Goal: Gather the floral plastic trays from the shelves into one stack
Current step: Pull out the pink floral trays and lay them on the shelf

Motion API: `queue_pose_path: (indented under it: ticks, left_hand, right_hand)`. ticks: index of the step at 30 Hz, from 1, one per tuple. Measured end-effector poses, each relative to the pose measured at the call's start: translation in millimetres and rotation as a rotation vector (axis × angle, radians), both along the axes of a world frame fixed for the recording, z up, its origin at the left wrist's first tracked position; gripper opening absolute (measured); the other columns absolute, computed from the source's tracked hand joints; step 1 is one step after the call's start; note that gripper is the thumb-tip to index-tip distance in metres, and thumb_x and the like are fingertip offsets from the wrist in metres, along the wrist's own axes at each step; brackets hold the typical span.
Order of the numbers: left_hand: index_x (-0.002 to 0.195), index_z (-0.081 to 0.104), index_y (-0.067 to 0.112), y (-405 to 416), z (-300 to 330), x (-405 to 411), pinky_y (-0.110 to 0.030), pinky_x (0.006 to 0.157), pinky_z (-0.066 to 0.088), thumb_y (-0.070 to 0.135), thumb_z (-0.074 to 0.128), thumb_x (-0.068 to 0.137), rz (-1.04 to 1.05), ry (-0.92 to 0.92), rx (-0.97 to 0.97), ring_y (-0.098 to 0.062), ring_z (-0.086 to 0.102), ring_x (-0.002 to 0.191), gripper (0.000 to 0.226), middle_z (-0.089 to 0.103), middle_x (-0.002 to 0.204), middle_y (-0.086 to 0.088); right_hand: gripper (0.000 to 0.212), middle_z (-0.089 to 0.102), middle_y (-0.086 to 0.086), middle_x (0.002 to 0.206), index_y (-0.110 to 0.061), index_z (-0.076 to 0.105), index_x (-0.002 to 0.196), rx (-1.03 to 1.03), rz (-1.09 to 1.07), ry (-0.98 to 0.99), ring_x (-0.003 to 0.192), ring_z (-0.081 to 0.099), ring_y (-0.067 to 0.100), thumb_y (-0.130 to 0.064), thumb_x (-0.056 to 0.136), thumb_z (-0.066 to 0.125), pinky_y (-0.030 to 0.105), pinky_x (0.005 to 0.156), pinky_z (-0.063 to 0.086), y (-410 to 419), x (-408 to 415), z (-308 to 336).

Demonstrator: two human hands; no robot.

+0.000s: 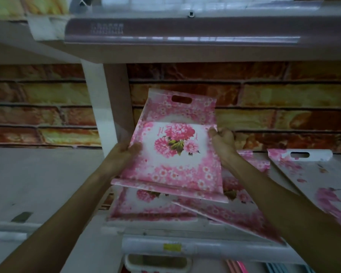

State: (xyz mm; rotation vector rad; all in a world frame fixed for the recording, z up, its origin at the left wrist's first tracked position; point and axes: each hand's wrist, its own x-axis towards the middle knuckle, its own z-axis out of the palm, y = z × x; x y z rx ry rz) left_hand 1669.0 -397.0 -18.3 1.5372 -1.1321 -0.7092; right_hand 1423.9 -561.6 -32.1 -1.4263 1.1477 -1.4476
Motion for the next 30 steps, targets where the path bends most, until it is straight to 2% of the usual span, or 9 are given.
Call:
queue_pose_path:
  ticks: [3,7,10,13,20,22,25,28,30]
  left_hand:
    - [0.102,0.071,0.010,9.5,6.4,11.1,-0.036,0.076,0.060,0.032,0.057,0.096,0.022,-0.024,-0.036,-0.023,0.075,0.081,0.027,0.078,0.091,-0.006]
    - [0.097,0.070,0.017,21.8,10.3,24.9,-0.027,0.065,0.057,0.035,0.056,0.096,0.071,-0.101,-0.042,-0.012,0.075,0.072,0.023,0.077,0.087,0.002]
    - [0.101,0.070,0.019,28.0,6.7,33.7,-0.025,0.063,0.055,0.037,0.055,0.096,0.088,-0.120,-0.015,-0.012,0.074,0.072,0.024,0.076,0.090,0.002]
    - [0.103,0.070,0.016,29.0,3.1,33.5,-0.027,0.065,0.056,0.036,0.057,0.095,0.087,-0.070,-0.016,-0.017,0.075,0.075,0.026,0.077,0.092,-0.001]
    - [0.109,0.070,0.013,-0.7,-6.6,6.4,-0.033,0.076,0.057,0.042,0.057,0.094,-0.002,-0.071,0.057,-0.023,0.074,0.083,0.036,0.076,0.096,-0.005]
    - [0.110,0.069,0.015,-14.2,-9.1,-8.4,-0.028,0.070,0.055,0.042,0.057,0.094,-0.035,-0.085,0.048,-0.019,0.073,0.081,0.034,0.076,0.093,0.000]
    - [0.117,0.066,0.013,-34.6,-14.9,-33.9,-0.040,0.088,0.056,0.033,0.058,0.096,-0.107,-0.066,0.013,-0.026,0.071,0.093,0.030,0.074,0.105,-0.009]
    - [0.122,0.062,0.006,-52.3,-22.0,-57.4,-0.046,0.099,0.049,0.025,0.059,0.096,-0.128,-0.039,-0.001,-0.032,0.065,0.104,0.032,0.067,0.119,-0.019]
    - [0.125,0.059,0.005,-62.4,-26.2,-70.1,-0.042,0.100,0.047,0.023,0.060,0.095,-0.129,-0.056,0.013,-0.033,0.062,0.110,0.035,0.065,0.122,-0.018]
  right_hand:
    - [0.017,0.056,0.005,0.078,-0.009,0.054,0.096,0.043,0.076,-0.015,0.067,0.052,0.015,-0.026,0.099,0.052,0.028,0.058,0.040,5.3,13.4,-6.3]
    - [0.030,0.056,0.000,0.071,-0.012,0.061,0.084,0.044,0.160,0.002,0.061,0.052,0.010,-0.033,0.101,0.048,0.025,0.058,0.040,9.5,25.4,-9.1]
    - [0.041,0.063,0.005,0.084,-0.007,0.066,0.098,0.070,0.245,0.005,0.072,0.059,0.017,-0.041,0.101,0.044,0.031,0.070,0.046,8.6,25.4,-8.1]
    - [0.037,0.066,-0.002,0.080,-0.011,0.068,0.100,0.078,0.322,0.009,0.072,0.062,0.018,-0.042,0.099,0.048,0.030,0.065,0.047,7.1,19.1,-5.9]
    - [0.039,0.057,0.015,0.068,0.008,0.059,0.086,-0.017,0.069,0.133,0.058,0.053,0.020,-0.030,0.093,0.063,0.030,0.057,0.041,2.2,-21.0,-4.1]
    - [0.037,0.058,0.008,0.057,0.005,0.058,0.075,-0.018,0.004,0.158,0.050,0.055,0.013,-0.027,0.092,0.064,0.026,0.054,0.041,-0.1,-41.8,-6.0]
    - [0.038,0.048,-0.008,0.040,-0.008,0.052,0.061,-0.019,-0.124,0.201,0.032,0.043,0.001,-0.024,0.091,0.065,0.020,0.041,0.033,-1.4,-72.6,-8.0]
    - [0.033,0.053,0.004,0.055,0.000,0.059,0.067,-0.014,-0.210,0.217,0.043,0.046,0.008,-0.023,0.091,0.065,0.023,0.048,0.034,1.2,-99.3,-11.5]
    - [0.031,0.053,0.000,0.054,-0.009,0.056,0.065,-0.005,-0.263,0.256,0.048,0.048,0.009,-0.025,0.090,0.065,0.024,0.048,0.034,3.6,-114.8,-14.7]
